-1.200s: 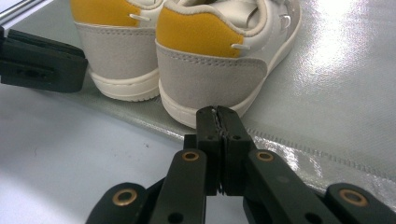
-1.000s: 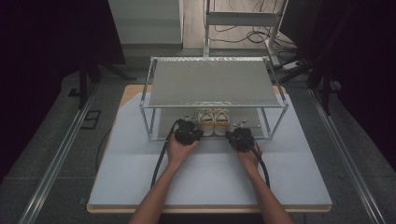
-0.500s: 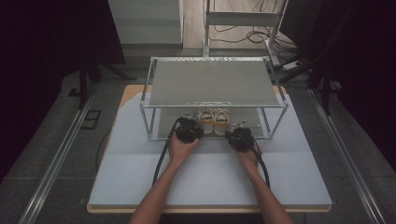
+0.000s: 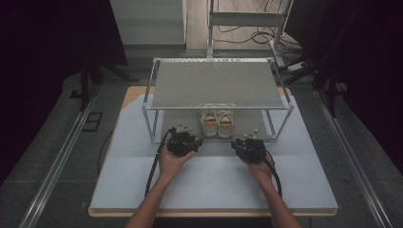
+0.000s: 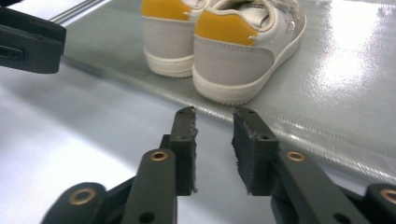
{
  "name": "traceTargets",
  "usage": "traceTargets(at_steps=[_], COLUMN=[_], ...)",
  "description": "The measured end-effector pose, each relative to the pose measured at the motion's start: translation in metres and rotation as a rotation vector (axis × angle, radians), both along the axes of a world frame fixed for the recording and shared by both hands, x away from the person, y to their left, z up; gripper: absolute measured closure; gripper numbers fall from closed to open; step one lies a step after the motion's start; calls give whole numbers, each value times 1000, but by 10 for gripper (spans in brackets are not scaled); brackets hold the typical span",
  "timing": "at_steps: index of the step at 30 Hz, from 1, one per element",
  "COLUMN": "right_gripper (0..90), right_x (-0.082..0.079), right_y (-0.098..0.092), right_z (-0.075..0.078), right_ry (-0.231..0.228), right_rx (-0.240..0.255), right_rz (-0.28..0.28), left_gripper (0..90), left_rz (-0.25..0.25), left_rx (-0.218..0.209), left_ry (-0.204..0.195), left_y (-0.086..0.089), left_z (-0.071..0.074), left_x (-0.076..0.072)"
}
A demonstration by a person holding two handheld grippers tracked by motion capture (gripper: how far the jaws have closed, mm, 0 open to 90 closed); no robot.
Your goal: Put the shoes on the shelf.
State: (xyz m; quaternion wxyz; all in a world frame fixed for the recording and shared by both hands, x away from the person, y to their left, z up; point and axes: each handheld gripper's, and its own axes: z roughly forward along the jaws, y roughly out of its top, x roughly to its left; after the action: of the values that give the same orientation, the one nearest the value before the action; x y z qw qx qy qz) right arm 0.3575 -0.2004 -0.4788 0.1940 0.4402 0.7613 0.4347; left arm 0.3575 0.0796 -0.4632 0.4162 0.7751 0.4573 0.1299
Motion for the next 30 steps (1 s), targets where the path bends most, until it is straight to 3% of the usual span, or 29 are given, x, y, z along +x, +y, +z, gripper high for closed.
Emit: traceTargets(at_steps=[3,4,9,18,26,30], right_gripper=[614,602,570,521,511,498], right_x=[-15,-18,-31,-61,-67,-66], right_y=[-9,-12,-25,-75,-100,-104], right_z=[4,5,6,0,-1,-4], right_ry=[-10,-10,-19,-15,-22,-13], right_rx=[-8,-11,-20,-9,29,34], right_rz=[37,44,59,27,-31,-42], left_gripper=[500,496,456,401,373,354], left_rz=[0,5,6,21,68,76], left_rx=[-14,-22,-18,4,2,27], left_ry=[1,-5,0,8,39,29], left_y=[12,19,35,71,86,89], left_z=[1,0,-2,-16,-29,-30], left_x=[-12,-20,-35,-70,-74,-73])
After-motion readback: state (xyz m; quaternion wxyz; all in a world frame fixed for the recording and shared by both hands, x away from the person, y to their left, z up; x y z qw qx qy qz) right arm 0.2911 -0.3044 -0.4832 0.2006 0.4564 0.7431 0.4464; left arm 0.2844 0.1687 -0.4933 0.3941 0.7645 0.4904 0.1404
